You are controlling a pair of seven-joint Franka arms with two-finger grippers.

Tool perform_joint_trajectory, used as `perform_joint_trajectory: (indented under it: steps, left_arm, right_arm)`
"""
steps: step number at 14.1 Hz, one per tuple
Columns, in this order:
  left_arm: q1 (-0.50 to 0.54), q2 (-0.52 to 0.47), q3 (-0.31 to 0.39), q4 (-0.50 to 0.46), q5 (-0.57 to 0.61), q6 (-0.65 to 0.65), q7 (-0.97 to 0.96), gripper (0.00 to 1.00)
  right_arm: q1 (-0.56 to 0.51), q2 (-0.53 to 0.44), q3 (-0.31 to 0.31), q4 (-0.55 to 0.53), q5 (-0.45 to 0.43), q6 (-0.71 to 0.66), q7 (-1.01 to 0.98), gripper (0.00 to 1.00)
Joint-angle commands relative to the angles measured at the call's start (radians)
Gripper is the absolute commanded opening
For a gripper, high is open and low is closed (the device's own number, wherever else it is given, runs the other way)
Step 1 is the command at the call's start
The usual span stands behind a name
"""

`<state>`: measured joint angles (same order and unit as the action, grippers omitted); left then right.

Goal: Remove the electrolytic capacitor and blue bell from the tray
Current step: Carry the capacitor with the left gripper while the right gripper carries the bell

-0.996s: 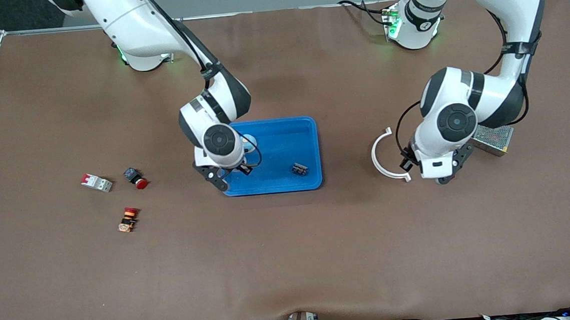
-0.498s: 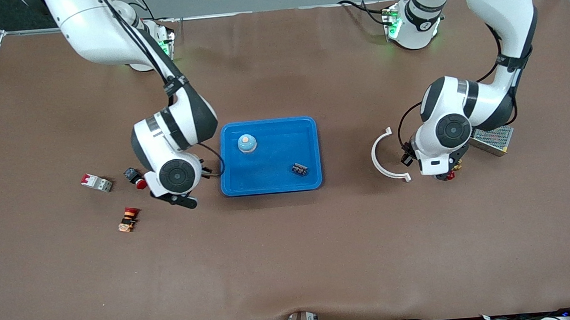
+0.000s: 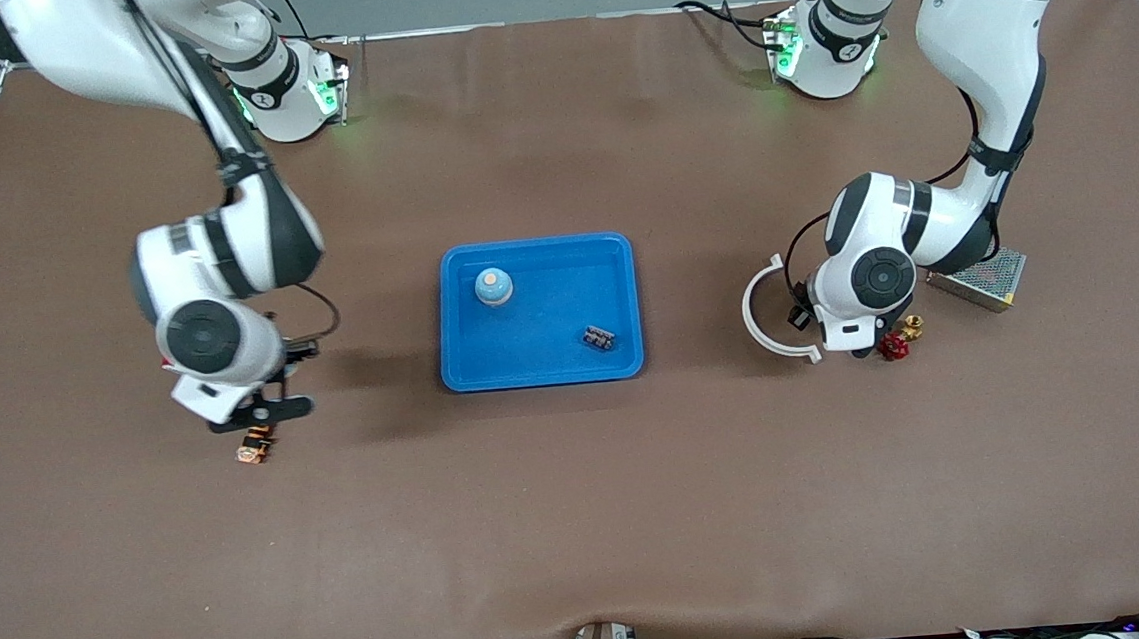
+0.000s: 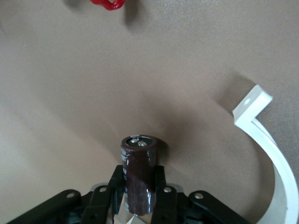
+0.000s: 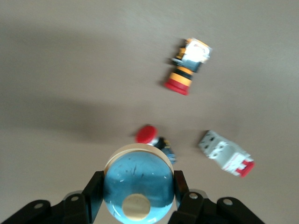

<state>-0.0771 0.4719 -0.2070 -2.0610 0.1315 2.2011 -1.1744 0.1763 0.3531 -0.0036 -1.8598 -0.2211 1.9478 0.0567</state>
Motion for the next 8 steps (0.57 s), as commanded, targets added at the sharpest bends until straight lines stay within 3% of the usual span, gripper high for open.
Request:
perform_joint_trajectory:
  steps: [1,3,8]
  left_arm:
    - [-0.003,-0.027,-0.005,0.012,0.013,-0.003,-0.023,1.00]
    - [-0.004,-0.065,-0.012,0.047,0.013,-0.049,-0.048,1.00]
    - [-0.096,-0.061,-0.015,0.309,-0.013,-0.305,-0.141,1.00]
  right_arm:
    - [-0.061,-0.143,0.025,-0.223,-0.018,0.124,-0.090,0.00]
    - [-0.095,-0.206,0.025,-0.327,-0.014,0.196,-0.135,0.00]
    - [-0.188,-0.305,0.024,-0.531,-0.012,0.353,-0.260,0.00]
